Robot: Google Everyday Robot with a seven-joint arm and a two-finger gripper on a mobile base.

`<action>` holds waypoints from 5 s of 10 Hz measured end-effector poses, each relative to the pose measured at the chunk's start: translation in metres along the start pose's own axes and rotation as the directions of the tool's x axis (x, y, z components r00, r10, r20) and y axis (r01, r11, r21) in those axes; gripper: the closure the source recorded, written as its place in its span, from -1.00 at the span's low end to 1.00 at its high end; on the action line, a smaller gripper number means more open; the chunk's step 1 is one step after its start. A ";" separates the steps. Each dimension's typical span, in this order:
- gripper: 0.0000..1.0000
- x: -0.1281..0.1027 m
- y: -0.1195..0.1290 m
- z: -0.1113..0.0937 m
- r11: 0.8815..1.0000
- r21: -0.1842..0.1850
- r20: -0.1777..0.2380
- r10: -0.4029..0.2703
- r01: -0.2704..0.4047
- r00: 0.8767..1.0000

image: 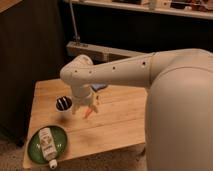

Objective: Drag the ceramic bowl in a circle

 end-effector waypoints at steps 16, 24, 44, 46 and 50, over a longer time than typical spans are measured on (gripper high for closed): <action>-0.30 0.000 0.000 0.000 1.000 0.000 -0.001 0.001 -0.001 1.000; -0.30 0.001 0.006 -0.004 0.991 -0.128 -0.008 -0.028 0.027 1.000; -0.30 0.019 0.107 0.117 0.877 -0.274 0.015 -0.406 0.394 0.914; -0.30 0.029 0.113 0.128 0.869 -0.284 0.005 -0.422 0.406 0.906; -0.30 0.037 0.113 0.142 0.832 -0.340 0.011 -0.463 0.438 0.886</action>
